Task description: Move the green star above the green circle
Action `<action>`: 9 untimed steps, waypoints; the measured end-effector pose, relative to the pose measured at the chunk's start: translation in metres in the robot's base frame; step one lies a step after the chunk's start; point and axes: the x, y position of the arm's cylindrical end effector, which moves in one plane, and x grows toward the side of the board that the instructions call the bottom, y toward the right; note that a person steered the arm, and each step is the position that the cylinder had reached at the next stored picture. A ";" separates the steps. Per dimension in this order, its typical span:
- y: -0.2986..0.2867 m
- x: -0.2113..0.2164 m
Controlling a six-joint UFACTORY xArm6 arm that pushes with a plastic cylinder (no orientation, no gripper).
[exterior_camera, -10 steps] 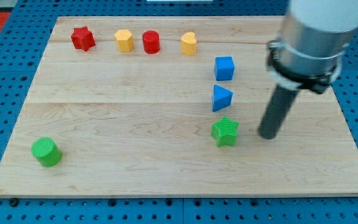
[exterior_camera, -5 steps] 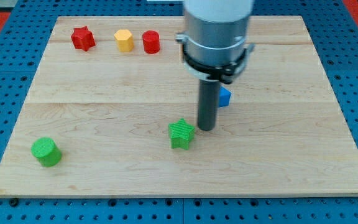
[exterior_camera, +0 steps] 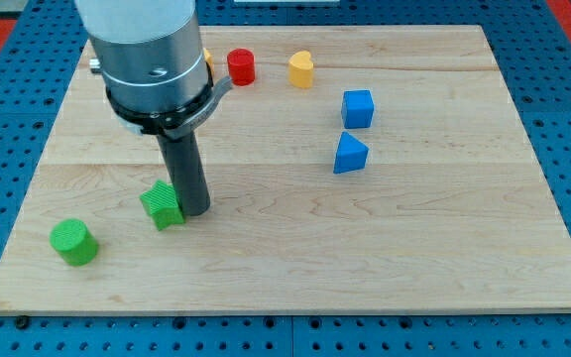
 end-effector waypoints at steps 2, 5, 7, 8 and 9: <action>-0.046 0.007; -0.086 0.020; -0.039 0.010; -0.041 -0.017; -0.041 -0.032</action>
